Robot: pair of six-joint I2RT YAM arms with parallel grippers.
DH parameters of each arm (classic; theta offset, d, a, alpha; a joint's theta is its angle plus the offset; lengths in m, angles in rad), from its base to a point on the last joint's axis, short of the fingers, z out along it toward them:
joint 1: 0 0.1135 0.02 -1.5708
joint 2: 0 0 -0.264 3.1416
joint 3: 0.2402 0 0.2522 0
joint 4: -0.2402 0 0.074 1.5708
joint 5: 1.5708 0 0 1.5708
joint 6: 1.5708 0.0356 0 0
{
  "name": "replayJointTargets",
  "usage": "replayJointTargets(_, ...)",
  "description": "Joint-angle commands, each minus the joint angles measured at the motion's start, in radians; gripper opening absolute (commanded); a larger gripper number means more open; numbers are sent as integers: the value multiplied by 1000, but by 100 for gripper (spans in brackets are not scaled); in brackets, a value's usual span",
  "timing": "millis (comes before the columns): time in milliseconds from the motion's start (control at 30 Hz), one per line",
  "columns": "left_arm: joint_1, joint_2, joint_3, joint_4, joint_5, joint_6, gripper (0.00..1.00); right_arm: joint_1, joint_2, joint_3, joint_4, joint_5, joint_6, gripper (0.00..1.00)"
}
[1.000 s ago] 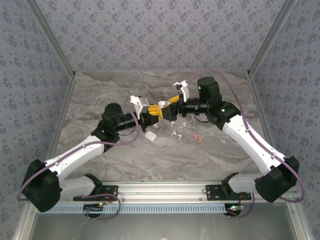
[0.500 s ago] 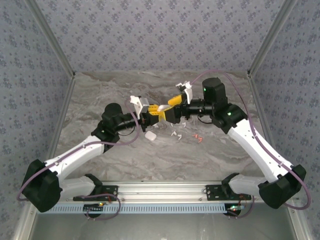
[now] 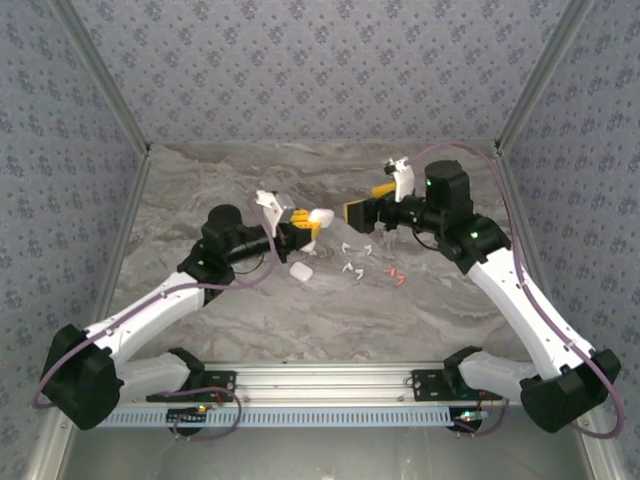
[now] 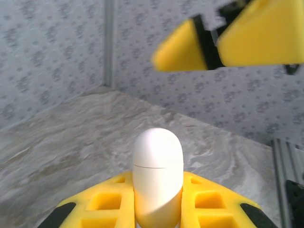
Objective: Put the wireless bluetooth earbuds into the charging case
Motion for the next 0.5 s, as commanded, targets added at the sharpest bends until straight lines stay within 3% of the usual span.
replayJointTargets(0, 150, -10, 1, -82, -8, -151, 0, -46, -42, -67, -9, 192, 83, 100)
replayJointTargets(200, 370, 127, 21, -197, 95, -289, 0, -122, -63, -180, 6, 217, 191, 100)
replayJointTargets(467, 493, 448, 147, -313, 169, -385, 0, -125, -53, -220, -1, 207, 217, 100)
